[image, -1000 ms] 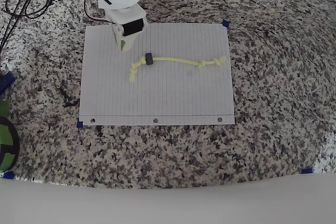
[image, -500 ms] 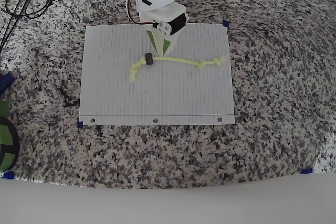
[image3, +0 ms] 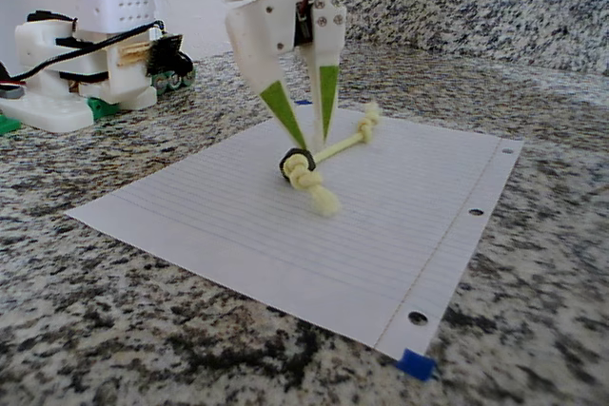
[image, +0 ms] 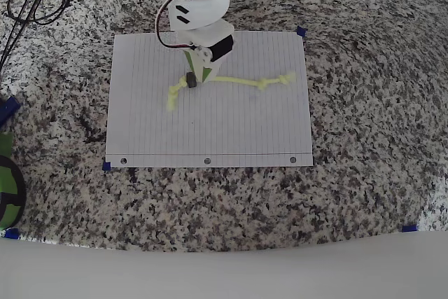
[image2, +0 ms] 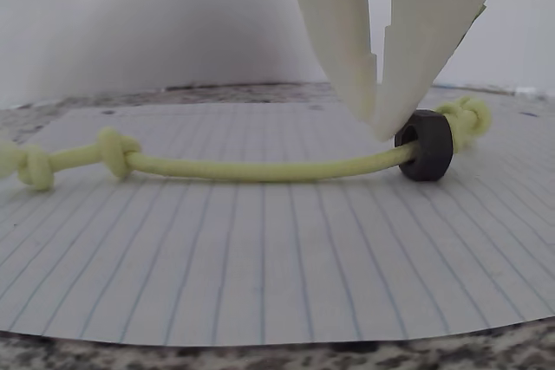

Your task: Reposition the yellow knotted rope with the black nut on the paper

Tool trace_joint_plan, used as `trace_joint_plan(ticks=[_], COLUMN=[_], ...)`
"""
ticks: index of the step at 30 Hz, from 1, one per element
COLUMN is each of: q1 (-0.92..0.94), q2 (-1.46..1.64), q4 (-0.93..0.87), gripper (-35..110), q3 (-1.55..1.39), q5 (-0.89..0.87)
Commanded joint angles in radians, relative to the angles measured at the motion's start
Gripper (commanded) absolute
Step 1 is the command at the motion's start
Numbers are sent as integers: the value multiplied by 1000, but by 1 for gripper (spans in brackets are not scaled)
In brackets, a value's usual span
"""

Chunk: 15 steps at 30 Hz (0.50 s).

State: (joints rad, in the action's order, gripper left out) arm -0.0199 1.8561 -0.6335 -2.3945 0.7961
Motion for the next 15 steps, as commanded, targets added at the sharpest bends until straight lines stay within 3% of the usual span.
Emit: trace_joint_plan(ticks=[1,15], q1=[44,190], q2=[6,31], q4=[9,2], gripper=[0,0], q3=[32,29], q5=[-21,-41])
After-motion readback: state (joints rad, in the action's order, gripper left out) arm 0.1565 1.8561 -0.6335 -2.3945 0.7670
